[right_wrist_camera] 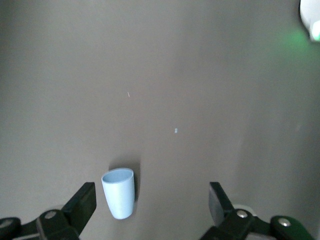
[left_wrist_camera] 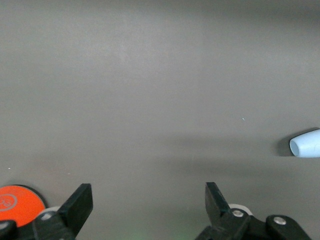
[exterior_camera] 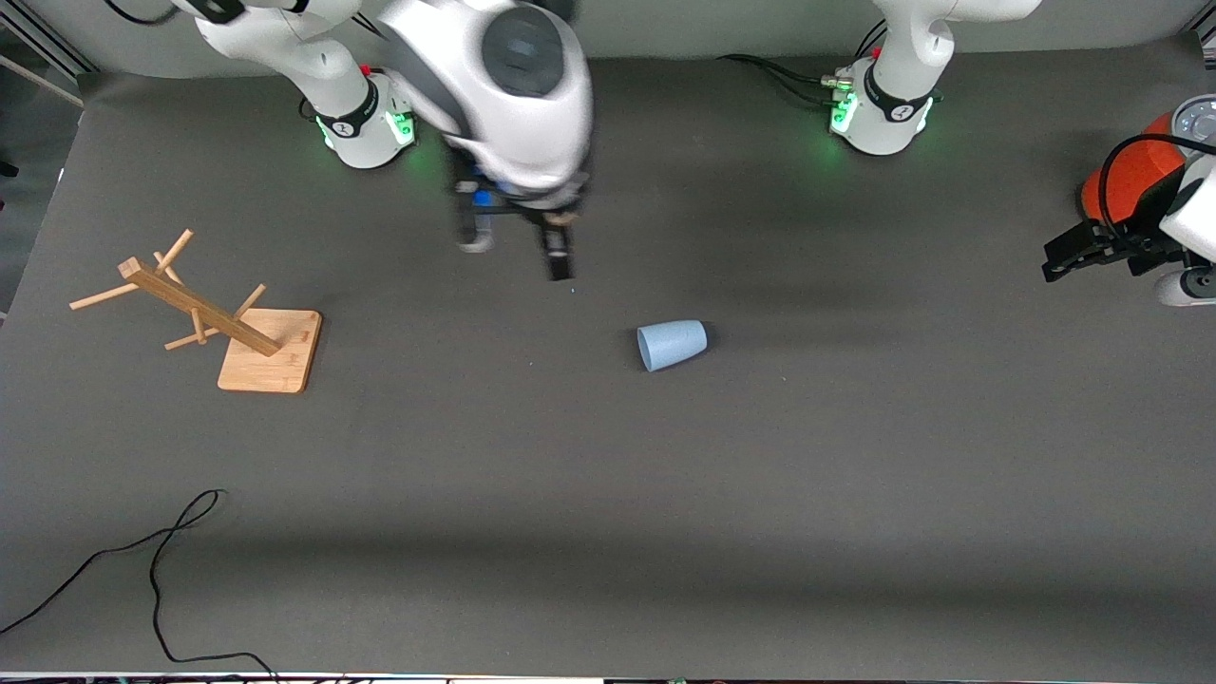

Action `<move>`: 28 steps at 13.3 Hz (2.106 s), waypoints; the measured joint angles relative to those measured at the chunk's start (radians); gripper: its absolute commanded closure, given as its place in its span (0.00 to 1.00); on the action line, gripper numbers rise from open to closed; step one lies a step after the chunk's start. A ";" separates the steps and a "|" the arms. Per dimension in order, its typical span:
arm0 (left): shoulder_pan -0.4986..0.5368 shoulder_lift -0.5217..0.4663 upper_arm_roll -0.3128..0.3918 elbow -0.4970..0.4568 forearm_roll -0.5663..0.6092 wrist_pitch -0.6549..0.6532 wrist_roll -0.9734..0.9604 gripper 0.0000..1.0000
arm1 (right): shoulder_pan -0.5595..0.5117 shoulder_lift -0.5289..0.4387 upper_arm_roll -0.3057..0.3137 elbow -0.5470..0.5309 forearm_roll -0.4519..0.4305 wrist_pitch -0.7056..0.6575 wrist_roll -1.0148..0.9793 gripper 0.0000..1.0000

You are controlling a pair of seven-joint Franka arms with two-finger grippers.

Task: Rotate and upright cup with both arms
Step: 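Release the cup on its side and withdraw the right gripper, then reach the left gripper to the blue cup lying on its side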

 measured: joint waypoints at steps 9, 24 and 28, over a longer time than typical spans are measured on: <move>-0.039 0.071 -0.226 0.104 -0.009 -0.024 -0.274 0.00 | -0.397 -0.233 -0.157 -0.047 0.015 -0.167 -1.101 0.00; -0.489 0.848 -0.359 0.681 0.345 0.020 -0.812 0.00 | -0.416 -0.383 -0.476 -0.403 0.145 0.305 -2.139 0.00; -0.562 0.976 -0.358 0.681 0.401 0.059 -0.817 0.00 | -0.415 -0.386 -0.475 -0.402 0.145 0.315 -2.146 0.00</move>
